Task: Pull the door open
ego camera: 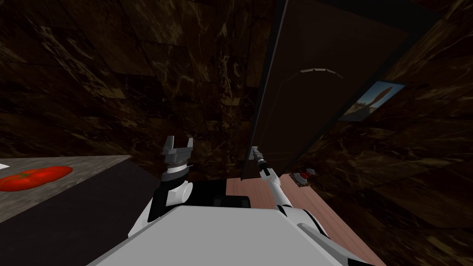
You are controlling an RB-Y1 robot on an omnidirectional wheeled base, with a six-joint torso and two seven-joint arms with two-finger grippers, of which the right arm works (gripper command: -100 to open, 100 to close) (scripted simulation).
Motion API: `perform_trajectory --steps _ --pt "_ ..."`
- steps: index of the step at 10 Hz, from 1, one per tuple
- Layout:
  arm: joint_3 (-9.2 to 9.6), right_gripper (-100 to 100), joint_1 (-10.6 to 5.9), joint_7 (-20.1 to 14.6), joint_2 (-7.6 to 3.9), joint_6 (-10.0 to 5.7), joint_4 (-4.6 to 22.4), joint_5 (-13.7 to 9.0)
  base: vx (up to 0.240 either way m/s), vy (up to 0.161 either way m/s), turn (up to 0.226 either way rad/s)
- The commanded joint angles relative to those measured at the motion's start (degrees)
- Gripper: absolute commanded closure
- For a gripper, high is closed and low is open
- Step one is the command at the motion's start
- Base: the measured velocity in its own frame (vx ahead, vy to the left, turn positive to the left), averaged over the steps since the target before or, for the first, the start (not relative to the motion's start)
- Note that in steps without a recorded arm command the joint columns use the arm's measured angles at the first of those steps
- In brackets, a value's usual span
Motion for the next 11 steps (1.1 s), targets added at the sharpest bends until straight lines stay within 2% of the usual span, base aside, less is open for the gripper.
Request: perform_trajectory --steps 1,2,3,5,6,8,9,10,11 --pt "0.45 100 -0.05 -2.9 0.08 -0.09 0.2 -1.2 -0.041 -0.027 0.063" --pt "0.68 100 -0.12 -4.4 -0.02 -0.09 0.3 -2.2 -0.041 -0.035 0.062" --pt "0.68 100 -0.12 -4.9 -0.02 -0.09 0.3 -2.2 -0.029 -0.023 0.031" --pt "1.13 100 -0.26 -8.5 -0.23 -0.09 0.5 -4.1 -0.038 -0.020 0.057" --pt "1.13 100 -0.26 -8.9 -0.23 -0.09 0.5 -4.1 -0.032 -0.022 0.034" --pt "1.66 100 -0.42 -12.5 -0.48 -0.08 0.8 -6.4 -0.039 -0.024 0.059" --pt "1.66 100 -0.42 -13.2 -0.48 -0.08 0.8 -6.4 -0.031 -0.028 0.041" --pt "1.94 100 -0.51 -15.3 -0.61 -0.08 0.9 -7.6 -0.035 -0.026 0.067" --pt "1.94 100 -0.51 -15.5 -0.61 -0.08 0.9 -7.6 -0.030 -0.023 0.036"
